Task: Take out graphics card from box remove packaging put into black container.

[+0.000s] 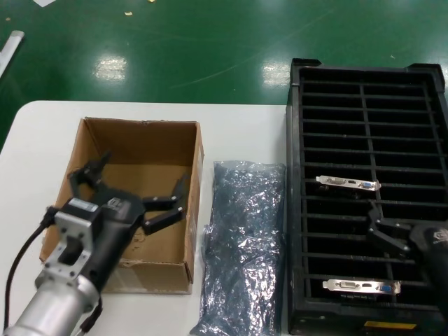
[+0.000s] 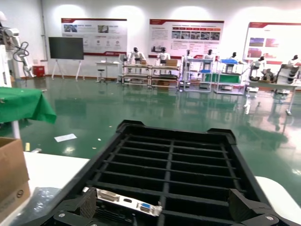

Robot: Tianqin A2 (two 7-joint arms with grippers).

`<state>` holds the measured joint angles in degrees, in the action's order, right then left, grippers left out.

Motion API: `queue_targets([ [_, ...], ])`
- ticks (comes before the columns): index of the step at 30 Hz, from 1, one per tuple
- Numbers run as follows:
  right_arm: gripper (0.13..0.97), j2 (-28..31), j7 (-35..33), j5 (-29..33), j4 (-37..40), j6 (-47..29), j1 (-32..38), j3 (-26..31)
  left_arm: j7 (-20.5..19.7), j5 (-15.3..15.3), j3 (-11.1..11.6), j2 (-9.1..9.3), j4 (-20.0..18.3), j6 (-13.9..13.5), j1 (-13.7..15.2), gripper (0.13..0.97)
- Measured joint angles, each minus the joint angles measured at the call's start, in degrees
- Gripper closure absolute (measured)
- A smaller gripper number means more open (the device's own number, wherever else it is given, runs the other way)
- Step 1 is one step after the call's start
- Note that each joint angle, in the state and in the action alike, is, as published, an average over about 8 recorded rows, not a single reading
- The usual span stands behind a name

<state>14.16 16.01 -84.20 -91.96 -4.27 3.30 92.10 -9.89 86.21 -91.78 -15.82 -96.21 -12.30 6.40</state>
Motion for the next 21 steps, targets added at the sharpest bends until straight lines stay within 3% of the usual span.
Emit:
queue_targets([
  [11, 0.129, 2.22, -11.71, -13.89, 0.21, 3.12, -2.42, -0.31, 7.26, 12.41, 0.08, -1.00, 3.33, 9.01, -4.70, 0.132],
  [21, 0.129, 2.46, -13.02, -15.39, 0.23, 3.47, -2.68, -0.35, 8.04, 13.75, 0.09, -1.11, 3.69, 9.99, -5.20, 0.132],
])
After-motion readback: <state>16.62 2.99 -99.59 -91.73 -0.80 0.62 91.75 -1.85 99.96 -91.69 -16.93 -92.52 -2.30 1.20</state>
